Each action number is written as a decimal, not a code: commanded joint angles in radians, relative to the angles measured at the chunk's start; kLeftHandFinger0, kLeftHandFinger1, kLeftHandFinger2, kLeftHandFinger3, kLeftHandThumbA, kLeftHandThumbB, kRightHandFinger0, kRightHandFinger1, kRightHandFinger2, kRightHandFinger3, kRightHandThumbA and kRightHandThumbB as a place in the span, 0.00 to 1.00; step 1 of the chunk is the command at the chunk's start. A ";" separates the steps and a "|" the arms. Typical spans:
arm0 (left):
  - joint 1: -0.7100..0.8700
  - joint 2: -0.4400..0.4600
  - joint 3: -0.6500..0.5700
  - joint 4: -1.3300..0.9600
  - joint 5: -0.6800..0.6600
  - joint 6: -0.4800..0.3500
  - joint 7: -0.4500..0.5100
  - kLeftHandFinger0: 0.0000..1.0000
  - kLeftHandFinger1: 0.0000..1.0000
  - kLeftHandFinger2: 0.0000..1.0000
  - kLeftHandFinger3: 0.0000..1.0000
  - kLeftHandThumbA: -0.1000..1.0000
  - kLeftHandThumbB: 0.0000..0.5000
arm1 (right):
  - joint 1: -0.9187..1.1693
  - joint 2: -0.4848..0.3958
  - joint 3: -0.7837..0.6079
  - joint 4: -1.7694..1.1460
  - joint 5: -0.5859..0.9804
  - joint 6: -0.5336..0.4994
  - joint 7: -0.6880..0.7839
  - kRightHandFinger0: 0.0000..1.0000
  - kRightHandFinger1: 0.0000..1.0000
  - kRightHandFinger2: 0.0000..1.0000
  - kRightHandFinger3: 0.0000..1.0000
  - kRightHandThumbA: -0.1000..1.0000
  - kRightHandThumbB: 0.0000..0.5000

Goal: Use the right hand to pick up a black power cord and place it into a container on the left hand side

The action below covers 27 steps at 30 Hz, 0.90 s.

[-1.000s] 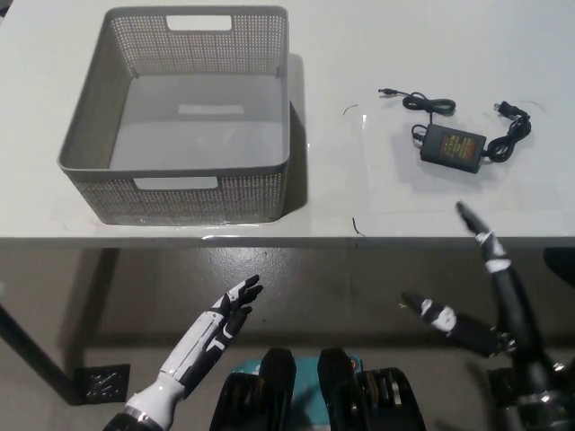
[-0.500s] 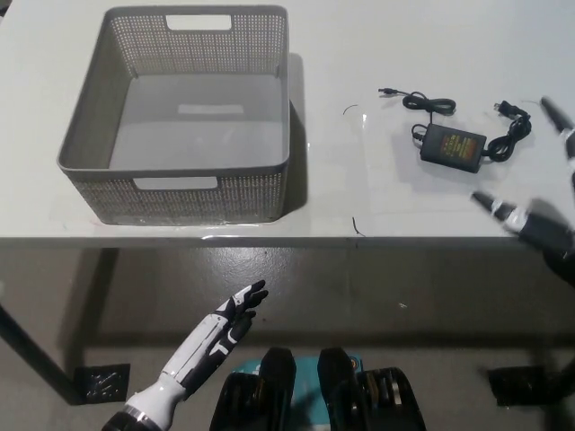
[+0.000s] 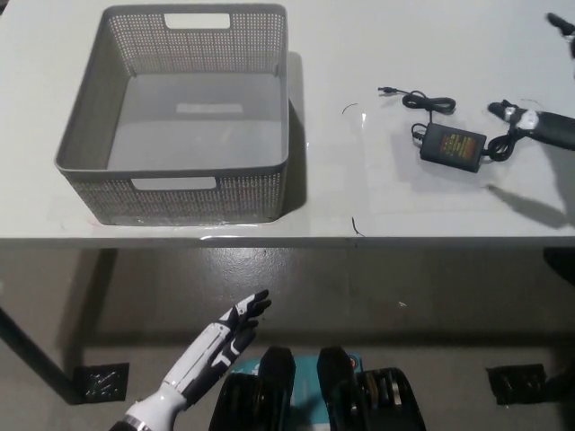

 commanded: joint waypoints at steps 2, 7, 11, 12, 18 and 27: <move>0.011 0.006 -0.002 -0.034 0.012 -0.037 -0.001 1.00 1.00 1.00 1.00 1.00 0.74 | -0.148 -0.030 0.086 0.101 -0.090 0.009 0.057 1.00 1.00 1.00 1.00 1.00 1.00; 0.008 0.004 -0.001 -0.030 0.016 -0.048 0.000 1.00 1.00 1.00 1.00 1.00 0.74 | -0.248 -0.027 0.183 0.241 -0.121 -0.022 0.102 1.00 1.00 1.00 1.00 1.00 0.94; 0.004 0.002 -0.001 -0.033 0.014 -0.044 -0.002 1.00 1.00 1.00 1.00 1.00 0.74 | -0.308 -0.017 0.262 0.341 -0.162 -0.038 0.109 1.00 1.00 1.00 1.00 1.00 0.89; 0.003 0.003 0.000 -0.035 0.011 -0.042 -0.004 1.00 1.00 1.00 1.00 1.00 0.74 | -0.316 -0.014 0.274 0.358 -0.166 -0.045 0.105 1.00 1.00 1.00 1.00 1.00 0.91; -0.009 0.005 0.001 -0.031 0.015 -0.053 -0.004 1.00 1.00 1.00 1.00 1.00 0.73 | -0.351 -0.006 0.338 0.418 -0.193 -0.047 0.116 1.00 1.00 1.00 1.00 1.00 1.00; -0.015 0.007 0.001 -0.036 0.027 -0.056 0.001 1.00 1.00 1.00 1.00 1.00 0.74 | -0.372 0.006 0.384 0.509 -0.220 -0.040 0.096 1.00 1.00 1.00 1.00 1.00 1.00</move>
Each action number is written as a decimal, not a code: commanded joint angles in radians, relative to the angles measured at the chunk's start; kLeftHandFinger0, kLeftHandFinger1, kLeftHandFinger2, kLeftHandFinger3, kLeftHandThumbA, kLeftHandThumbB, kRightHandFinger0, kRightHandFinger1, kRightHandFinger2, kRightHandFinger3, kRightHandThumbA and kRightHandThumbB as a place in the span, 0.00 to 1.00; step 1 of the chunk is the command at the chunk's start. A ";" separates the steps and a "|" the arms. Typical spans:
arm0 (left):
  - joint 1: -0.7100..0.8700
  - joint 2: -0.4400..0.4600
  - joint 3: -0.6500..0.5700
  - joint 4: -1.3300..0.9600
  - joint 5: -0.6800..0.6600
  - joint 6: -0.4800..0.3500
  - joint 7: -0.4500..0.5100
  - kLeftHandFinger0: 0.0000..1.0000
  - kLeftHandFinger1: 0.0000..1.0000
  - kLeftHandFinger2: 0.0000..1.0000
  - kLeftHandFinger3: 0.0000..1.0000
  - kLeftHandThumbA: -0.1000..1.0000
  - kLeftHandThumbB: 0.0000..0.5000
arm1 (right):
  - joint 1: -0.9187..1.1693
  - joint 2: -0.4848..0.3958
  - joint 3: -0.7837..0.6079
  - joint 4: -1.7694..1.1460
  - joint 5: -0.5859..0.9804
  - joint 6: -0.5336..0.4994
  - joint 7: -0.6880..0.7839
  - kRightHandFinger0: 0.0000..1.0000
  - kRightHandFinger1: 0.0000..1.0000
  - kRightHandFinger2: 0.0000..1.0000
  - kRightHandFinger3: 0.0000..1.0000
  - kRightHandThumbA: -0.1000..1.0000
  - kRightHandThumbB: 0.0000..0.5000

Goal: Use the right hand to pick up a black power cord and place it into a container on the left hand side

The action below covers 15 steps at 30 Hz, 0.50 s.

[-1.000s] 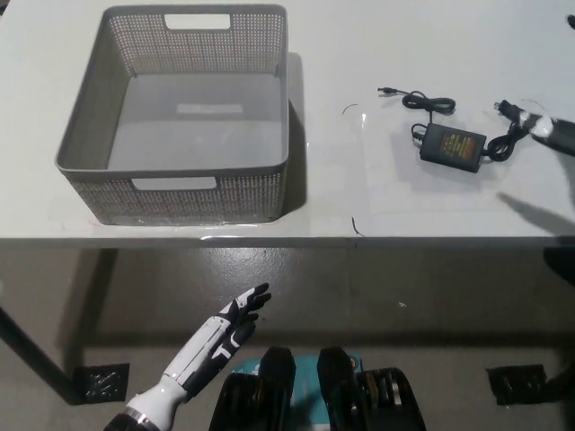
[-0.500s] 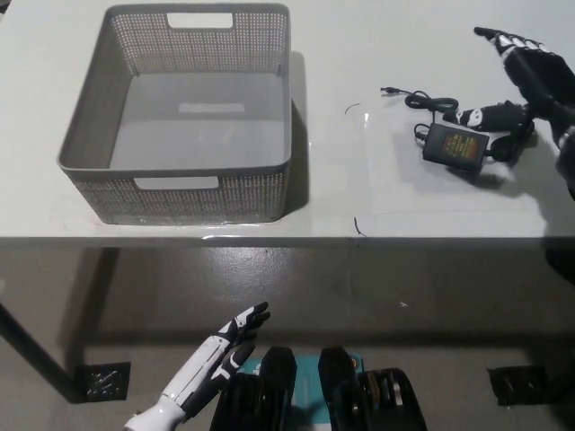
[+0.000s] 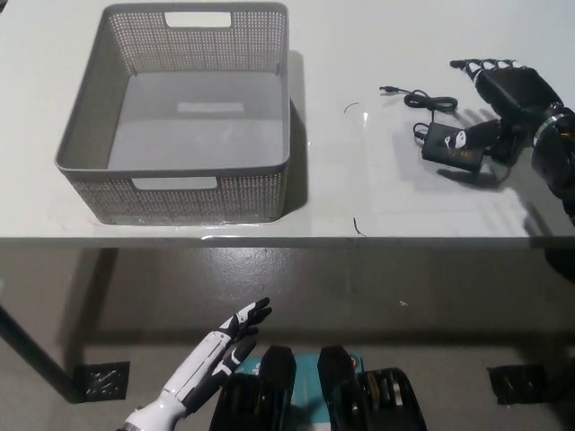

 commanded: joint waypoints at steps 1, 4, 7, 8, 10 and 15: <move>-0.011 0.010 0.000 -0.039 0.017 -0.040 0.002 1.00 1.00 1.00 1.00 1.00 0.74 | -0.079 -0.004 0.007 0.044 -0.035 -0.027 -0.018 1.00 1.00 1.00 1.00 1.00 1.00; -0.013 0.008 0.000 -0.033 0.007 -0.041 -0.002 1.00 1.00 1.00 1.00 1.00 0.75 | -0.084 0.004 0.017 0.111 -0.039 -0.037 -0.043 1.00 1.00 1.00 1.00 1.00 1.00; -0.014 0.007 -0.001 -0.026 0.009 -0.051 -0.002 1.00 1.00 1.00 1.00 1.00 0.77 | -0.085 0.018 0.016 0.177 -0.032 -0.040 -0.055 1.00 1.00 1.00 1.00 1.00 1.00; -0.014 0.007 -0.001 -0.030 0.010 -0.046 -0.003 1.00 1.00 1.00 1.00 1.00 0.77 | -0.087 0.023 0.018 0.197 -0.032 -0.044 -0.062 1.00 1.00 1.00 1.00 1.00 1.00; -0.012 0.007 -0.001 -0.037 0.010 -0.038 -0.004 1.00 1.00 1.00 1.00 1.00 0.79 | -0.089 0.033 0.021 0.243 -0.032 -0.057 -0.084 1.00 1.00 1.00 1.00 1.00 1.00; -0.004 0.002 -0.002 -0.049 0.018 -0.023 0.000 1.00 1.00 1.00 1.00 1.00 0.78 | -0.087 0.052 0.014 0.316 -0.017 -0.084 -0.108 1.00 1.00 1.00 1.00 1.00 1.00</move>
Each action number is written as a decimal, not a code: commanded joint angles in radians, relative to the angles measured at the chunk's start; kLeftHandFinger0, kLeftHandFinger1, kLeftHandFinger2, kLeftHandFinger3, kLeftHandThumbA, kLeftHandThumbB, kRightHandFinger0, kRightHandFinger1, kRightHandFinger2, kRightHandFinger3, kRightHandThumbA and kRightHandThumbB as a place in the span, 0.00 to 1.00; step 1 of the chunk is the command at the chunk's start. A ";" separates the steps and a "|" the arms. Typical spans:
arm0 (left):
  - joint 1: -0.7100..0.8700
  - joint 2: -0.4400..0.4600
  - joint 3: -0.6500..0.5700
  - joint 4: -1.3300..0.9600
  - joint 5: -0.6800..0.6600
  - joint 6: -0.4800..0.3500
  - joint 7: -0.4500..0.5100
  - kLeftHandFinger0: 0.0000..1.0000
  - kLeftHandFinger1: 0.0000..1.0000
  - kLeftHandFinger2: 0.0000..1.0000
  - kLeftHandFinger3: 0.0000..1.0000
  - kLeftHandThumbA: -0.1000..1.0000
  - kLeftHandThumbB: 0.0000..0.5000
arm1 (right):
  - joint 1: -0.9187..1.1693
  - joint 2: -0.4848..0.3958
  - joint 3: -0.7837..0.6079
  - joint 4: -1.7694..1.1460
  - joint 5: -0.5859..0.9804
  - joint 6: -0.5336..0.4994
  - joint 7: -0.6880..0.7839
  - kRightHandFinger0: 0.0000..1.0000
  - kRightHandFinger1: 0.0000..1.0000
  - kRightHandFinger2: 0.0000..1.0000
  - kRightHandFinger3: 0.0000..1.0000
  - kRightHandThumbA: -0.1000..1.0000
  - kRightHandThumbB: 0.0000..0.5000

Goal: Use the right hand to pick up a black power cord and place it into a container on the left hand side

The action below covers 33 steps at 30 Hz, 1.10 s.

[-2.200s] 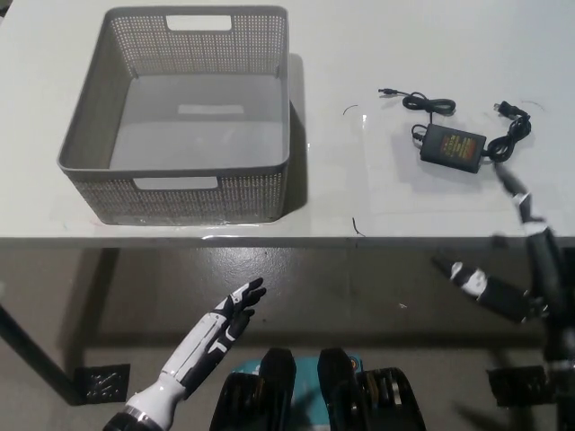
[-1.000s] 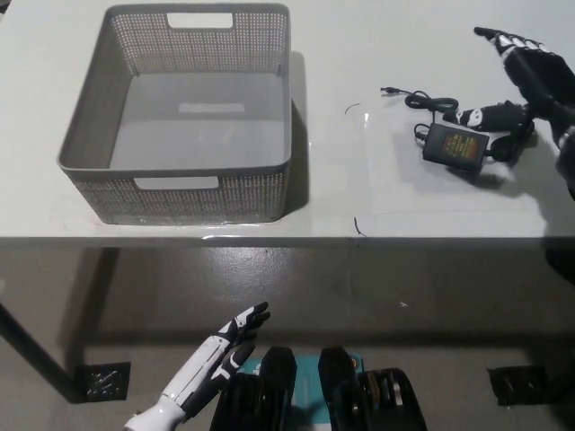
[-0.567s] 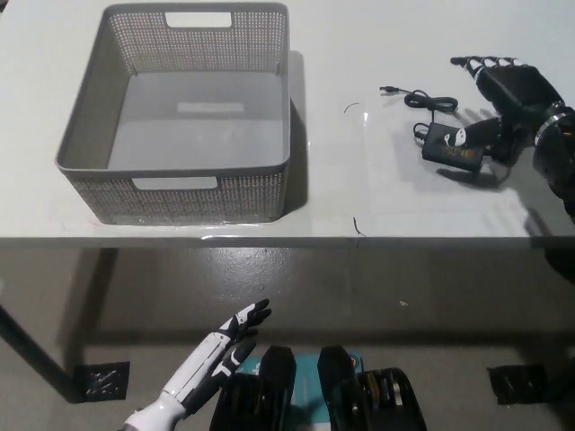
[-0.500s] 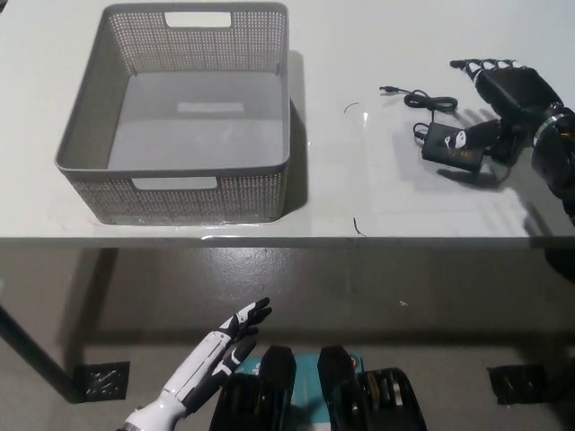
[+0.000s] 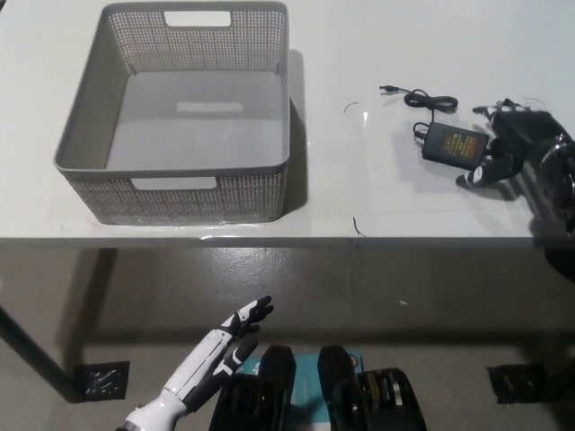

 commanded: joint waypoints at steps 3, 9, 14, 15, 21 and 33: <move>-0.003 0.000 -0.001 -0.036 0.008 -0.012 0.001 1.00 1.00 1.00 1.00 1.00 0.81 | -0.073 0.017 -0.005 0.073 0.004 -0.054 -0.077 1.00 1.00 1.00 1.00 1.00 0.98; -0.003 0.002 -0.005 -0.037 0.015 -0.010 -0.002 1.00 1.00 1.00 1.00 1.00 0.81 | -0.075 0.026 0.001 0.107 0.002 -0.064 -0.097 1.00 1.00 1.00 1.00 1.00 0.98; -0.015 0.003 -0.004 -0.034 0.015 -0.011 -0.003 1.00 1.00 1.00 1.00 0.99 0.80 | -0.091 0.031 0.002 0.115 0.003 -0.064 -0.101 1.00 1.00 1.00 1.00 1.00 1.00; -0.016 0.004 -0.004 -0.036 0.018 -0.012 -0.003 1.00 1.00 1.00 1.00 0.99 0.79 | -0.095 0.034 0.000 0.117 0.006 -0.063 -0.099 1.00 1.00 1.00 1.00 1.00 1.00; -0.025 0.008 -0.007 -0.038 0.036 -0.011 -0.003 1.00 1.00 1.00 1.00 0.99 0.77 | -0.110 0.039 -0.004 0.119 0.011 -0.065 -0.096 1.00 1.00 1.00 1.00 1.00 1.00; -0.041 0.012 -0.006 -0.039 0.056 -0.007 -0.003 1.00 1.00 1.00 1.00 1.00 0.78 | -0.210 0.077 -0.100 0.199 0.106 -0.128 -0.084 1.00 1.00 1.00 1.00 0.88 0.80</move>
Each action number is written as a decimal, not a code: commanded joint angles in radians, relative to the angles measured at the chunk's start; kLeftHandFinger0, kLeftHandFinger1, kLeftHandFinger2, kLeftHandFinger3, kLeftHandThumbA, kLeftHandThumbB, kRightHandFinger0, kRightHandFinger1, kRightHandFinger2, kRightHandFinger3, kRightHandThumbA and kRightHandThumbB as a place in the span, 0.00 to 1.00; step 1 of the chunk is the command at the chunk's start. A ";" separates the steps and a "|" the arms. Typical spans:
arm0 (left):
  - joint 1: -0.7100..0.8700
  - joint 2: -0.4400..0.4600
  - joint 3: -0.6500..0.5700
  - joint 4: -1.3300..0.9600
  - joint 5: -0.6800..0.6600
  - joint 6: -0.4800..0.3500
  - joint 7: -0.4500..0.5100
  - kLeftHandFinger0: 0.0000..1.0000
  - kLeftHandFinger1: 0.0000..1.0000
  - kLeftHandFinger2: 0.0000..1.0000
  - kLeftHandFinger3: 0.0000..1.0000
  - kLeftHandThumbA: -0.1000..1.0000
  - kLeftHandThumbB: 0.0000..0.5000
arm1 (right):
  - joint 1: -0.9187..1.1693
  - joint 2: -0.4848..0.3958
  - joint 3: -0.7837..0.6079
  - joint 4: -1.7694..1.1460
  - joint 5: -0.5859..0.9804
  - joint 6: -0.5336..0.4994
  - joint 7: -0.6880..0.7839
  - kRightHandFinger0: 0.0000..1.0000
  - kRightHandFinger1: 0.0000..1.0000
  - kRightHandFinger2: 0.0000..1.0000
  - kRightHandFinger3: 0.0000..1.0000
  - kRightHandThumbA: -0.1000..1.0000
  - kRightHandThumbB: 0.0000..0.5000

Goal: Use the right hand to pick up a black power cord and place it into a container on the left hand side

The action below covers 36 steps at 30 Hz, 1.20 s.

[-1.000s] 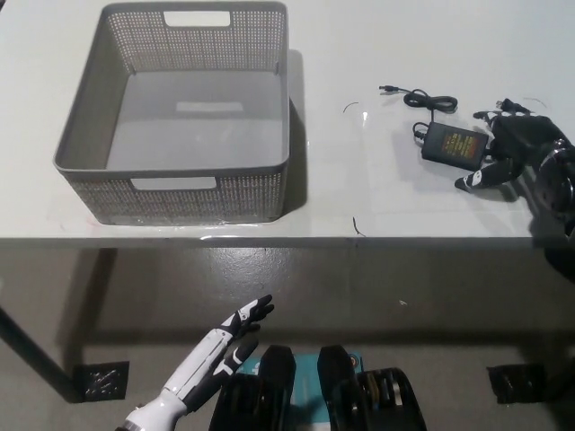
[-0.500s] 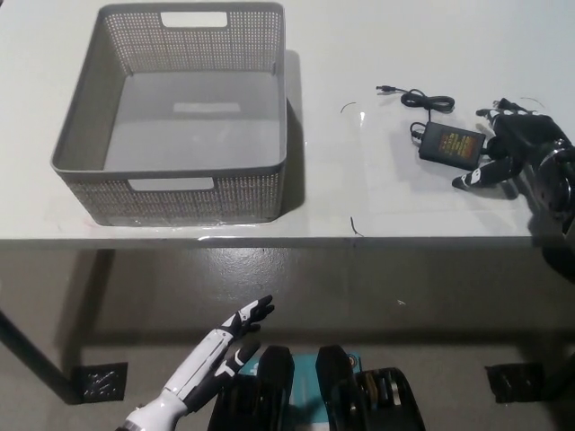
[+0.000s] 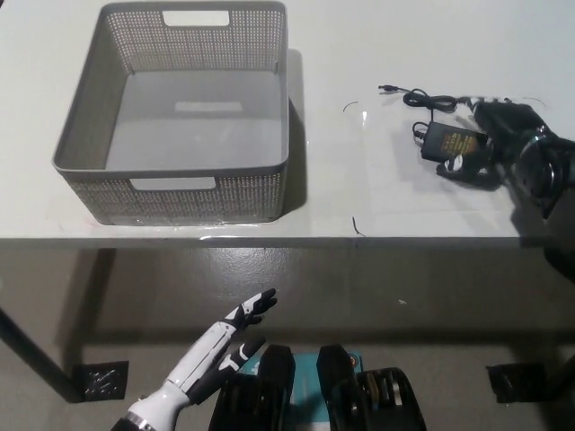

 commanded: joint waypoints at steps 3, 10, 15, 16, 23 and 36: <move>-0.022 0.009 -0.003 -0.041 0.019 0.000 -0.003 1.00 1.00 1.00 1.00 1.00 0.77 | -0.133 0.007 -0.047 0.049 0.066 -0.075 -0.021 1.00 1.00 1.00 1.00 0.83 0.79; -0.035 0.009 -0.002 -0.032 0.016 -0.005 -0.007 1.00 1.00 1.00 1.00 0.99 0.77 | -0.178 0.026 -0.072 0.111 0.091 -0.041 -0.021 0.26 0.32 0.40 0.53 0.49 0.62; -0.040 0.015 0.001 -0.038 0.010 -0.001 -0.011 1.00 1.00 1.00 1.00 1.00 0.78 | -0.167 0.021 -0.101 0.124 0.113 -0.036 -0.029 0.23 0.40 0.46 0.48 0.50 0.65; -0.039 0.014 0.001 -0.036 0.004 -0.004 -0.013 1.00 1.00 1.00 1.00 1.00 0.78 | -0.163 0.016 -0.101 0.124 0.114 -0.027 -0.018 0.34 0.52 0.56 0.60 0.56 0.70; -0.049 0.014 0.006 -0.029 0.003 -0.004 -0.013 1.00 1.00 1.00 1.00 1.00 0.80 | -0.175 -0.006 -0.165 0.134 0.187 -0.003 0.109 1.00 1.00 1.00 1.00 0.85 0.96; -0.059 0.016 0.004 -0.029 0.000 0.007 -0.022 1.00 1.00 1.00 1.00 1.00 0.79 | -0.173 -0.004 -0.159 0.119 0.186 0.015 0.133 1.00 1.00 1.00 1.00 0.96 1.00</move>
